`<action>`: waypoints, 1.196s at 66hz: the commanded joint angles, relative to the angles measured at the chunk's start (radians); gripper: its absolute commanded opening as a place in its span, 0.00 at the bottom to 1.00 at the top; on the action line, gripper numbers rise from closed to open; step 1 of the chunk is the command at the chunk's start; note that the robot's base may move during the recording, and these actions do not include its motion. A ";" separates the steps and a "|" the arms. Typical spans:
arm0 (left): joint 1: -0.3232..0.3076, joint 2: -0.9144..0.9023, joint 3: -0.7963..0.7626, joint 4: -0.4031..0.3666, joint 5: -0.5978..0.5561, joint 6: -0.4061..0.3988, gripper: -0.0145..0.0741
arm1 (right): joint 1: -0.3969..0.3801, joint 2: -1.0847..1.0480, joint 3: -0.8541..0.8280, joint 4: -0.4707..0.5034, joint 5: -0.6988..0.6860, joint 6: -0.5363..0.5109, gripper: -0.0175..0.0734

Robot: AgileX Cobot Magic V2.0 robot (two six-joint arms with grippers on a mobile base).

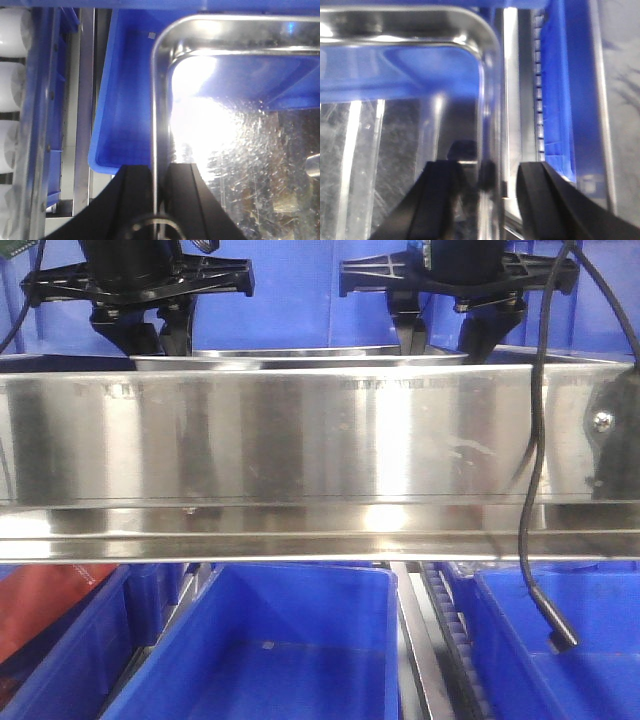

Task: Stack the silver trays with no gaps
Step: 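Lift the silver tray with both grippers up off the stack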

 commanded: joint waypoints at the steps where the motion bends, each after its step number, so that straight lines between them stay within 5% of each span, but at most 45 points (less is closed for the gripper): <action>1: 0.002 -0.001 0.001 -0.005 0.002 0.004 0.20 | 0.000 0.000 -0.007 -0.001 -0.005 -0.002 0.39; 15: 0.002 -0.001 0.001 -0.007 0.009 0.004 0.19 | 0.000 0.000 -0.007 -0.001 -0.007 -0.002 0.17; 45: -0.011 -0.084 -0.003 -0.029 0.048 -0.004 0.14 | 0.012 -0.034 -0.102 -0.011 0.038 -0.002 0.18; 64: -0.128 -0.251 0.005 0.121 0.077 -0.181 0.15 | 0.084 -0.200 -0.034 -0.039 0.003 0.062 0.18; 79: -0.264 -0.377 0.119 0.263 0.063 -0.366 0.15 | 0.206 -0.380 0.158 -0.228 -0.026 0.226 0.18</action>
